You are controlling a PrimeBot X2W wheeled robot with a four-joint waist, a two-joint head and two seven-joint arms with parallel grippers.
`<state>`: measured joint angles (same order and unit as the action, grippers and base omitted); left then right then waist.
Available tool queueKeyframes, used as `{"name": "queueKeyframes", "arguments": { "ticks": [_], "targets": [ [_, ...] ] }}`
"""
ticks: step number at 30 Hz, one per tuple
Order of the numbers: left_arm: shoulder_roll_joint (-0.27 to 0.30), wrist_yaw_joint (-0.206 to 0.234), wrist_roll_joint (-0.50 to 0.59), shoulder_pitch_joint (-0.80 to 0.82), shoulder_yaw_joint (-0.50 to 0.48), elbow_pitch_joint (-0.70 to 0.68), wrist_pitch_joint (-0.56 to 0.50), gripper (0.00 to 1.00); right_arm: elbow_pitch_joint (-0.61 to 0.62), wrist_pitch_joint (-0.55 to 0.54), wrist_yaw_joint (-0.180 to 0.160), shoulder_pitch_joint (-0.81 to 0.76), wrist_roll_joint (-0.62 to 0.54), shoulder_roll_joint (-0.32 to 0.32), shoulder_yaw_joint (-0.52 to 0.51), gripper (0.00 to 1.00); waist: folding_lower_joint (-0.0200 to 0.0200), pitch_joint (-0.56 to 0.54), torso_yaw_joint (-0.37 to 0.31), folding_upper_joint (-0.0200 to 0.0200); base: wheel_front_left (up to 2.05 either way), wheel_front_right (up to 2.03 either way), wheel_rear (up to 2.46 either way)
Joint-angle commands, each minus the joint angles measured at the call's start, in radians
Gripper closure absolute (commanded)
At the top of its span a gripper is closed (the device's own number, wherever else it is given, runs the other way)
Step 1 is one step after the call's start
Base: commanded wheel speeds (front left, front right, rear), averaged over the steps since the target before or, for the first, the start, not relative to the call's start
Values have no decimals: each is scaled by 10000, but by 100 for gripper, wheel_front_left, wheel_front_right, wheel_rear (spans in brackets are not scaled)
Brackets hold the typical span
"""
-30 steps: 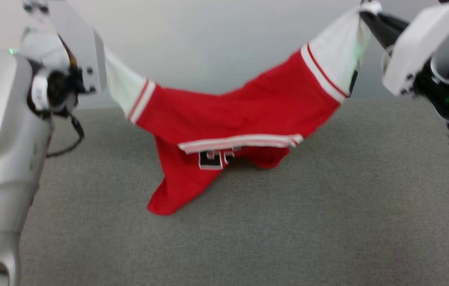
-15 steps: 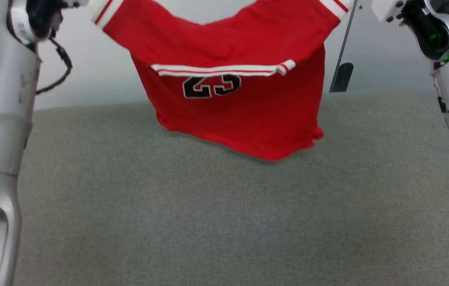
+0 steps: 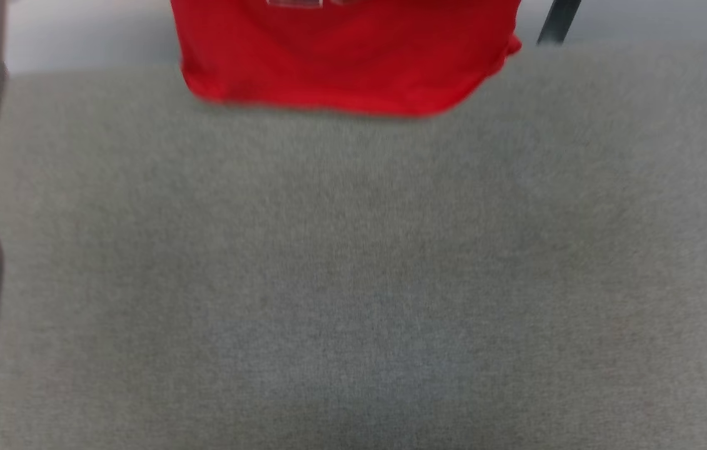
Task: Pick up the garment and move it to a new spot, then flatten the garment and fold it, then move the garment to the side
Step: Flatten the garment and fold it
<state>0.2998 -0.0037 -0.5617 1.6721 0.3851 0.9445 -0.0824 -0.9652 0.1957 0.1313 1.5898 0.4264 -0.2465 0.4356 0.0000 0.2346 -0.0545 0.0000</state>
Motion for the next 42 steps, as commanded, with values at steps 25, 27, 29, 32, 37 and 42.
{"name": "queueKeyframes", "arguments": {
  "ticks": [25, 27, 29, 32, 37, 42],
  "targets": [
    [-1244, -750, 34, 2653, 8, 2585, 3311, 100, 809, 686, -10, 1043, -3899, -184, -3070, 100, 0, 5731, 1691, 0, 0, 0, 0],
    [-1276, -801, -42, 2469, 32, 2803, 3256, 100, 747, 686, -10, 857, -3742, -125, -2842, 100, 0, 5538, 1715, 0, 0, 0, 0],
    [-1289, -864, -98, 2268, 58, 2980, 3048, 100, 710, 684, -10, 658, -3481, -109, -2492, 100, 0, 5303, 1725, 0, 0, 0, 0],
    [-1289, -976, -149, 1873, 165, 3183, 2479, 100, 326, 685, -10, 347, -2869, -137, -1872, 100, 0, 4789, 1718, 0, 0, 0, 0],
    [-1075, -1100, -240, 1320, 276, 3327, 1672, 100, -89, 483, -10, 6, -1582, -252, -790, 100, 0, 4042, 1646, 0, 0, 0, 0],
    [-840, -1190, -48, 315, 710, 3388, 956, 100, 372, -223, -10, -950, -5, -778, 1058, 100, 0, 2901, 1604, 0, 0, 0, 0]
  ]
}}
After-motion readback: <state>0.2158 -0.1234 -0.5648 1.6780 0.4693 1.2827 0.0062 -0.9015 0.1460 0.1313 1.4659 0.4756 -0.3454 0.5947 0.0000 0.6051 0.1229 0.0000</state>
